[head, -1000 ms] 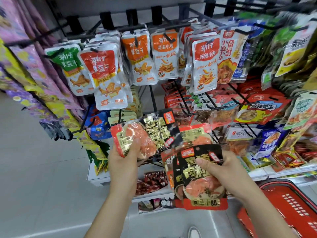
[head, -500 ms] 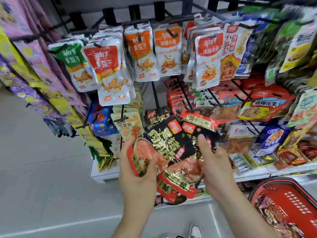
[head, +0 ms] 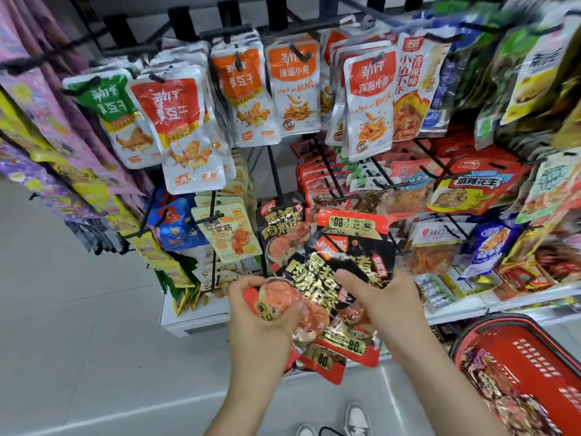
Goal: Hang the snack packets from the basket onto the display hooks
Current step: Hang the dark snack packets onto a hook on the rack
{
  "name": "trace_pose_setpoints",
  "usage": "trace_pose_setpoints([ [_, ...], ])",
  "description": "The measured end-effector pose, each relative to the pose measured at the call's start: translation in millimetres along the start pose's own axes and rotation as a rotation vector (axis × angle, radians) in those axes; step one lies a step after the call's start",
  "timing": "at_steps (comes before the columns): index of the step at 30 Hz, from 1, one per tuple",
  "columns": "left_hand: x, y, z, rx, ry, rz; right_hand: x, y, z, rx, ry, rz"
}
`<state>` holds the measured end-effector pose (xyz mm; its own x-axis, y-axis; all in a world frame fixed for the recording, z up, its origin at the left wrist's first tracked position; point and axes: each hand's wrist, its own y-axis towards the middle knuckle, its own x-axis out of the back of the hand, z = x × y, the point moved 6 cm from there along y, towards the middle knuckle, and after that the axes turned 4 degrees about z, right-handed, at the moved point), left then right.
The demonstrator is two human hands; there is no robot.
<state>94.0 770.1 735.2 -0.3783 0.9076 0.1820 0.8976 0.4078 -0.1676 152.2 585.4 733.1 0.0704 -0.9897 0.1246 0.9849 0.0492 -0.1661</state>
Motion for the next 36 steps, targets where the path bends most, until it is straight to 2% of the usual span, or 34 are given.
trace_pose_setpoints([
  [2,5,13,0,-0.006,0.196,0.078,6,4,-1,0.016,-0.055,0.005],
  [4,9,24,-15,-0.127,0.417,0.101,9,7,1,0.041,-0.12,0.014],
  [6,1,30,-31,-0.251,0.496,0.163,7,8,7,0.093,-0.186,0.037],
  [8,-14,34,-39,-0.29,0.456,0.216,2,9,10,0.133,-0.215,0.07],
  [11,-24,45,-33,-0.25,0.295,0.14,-8,8,9,0.15,-0.229,0.11],
  [16,-26,52,-16,-0.155,0.044,0.112,-6,12,-3,0.061,-0.043,0.087],
  [22,-10,69,-14,-0.134,-0.113,-0.09,-1,22,-7,0.081,-0.07,0.008],
  [24,-4,84,-15,-0.155,-0.084,-0.142,4,25,-11,0.084,-0.101,-0.026],
  [27,-9,102,-24,-0.24,0.038,-0.127,9,26,-15,0.1,-0.161,-0.057],
  [36,-23,118,-28,-0.196,0.014,-0.156,27,33,-22,0.093,-0.172,-0.074],
])
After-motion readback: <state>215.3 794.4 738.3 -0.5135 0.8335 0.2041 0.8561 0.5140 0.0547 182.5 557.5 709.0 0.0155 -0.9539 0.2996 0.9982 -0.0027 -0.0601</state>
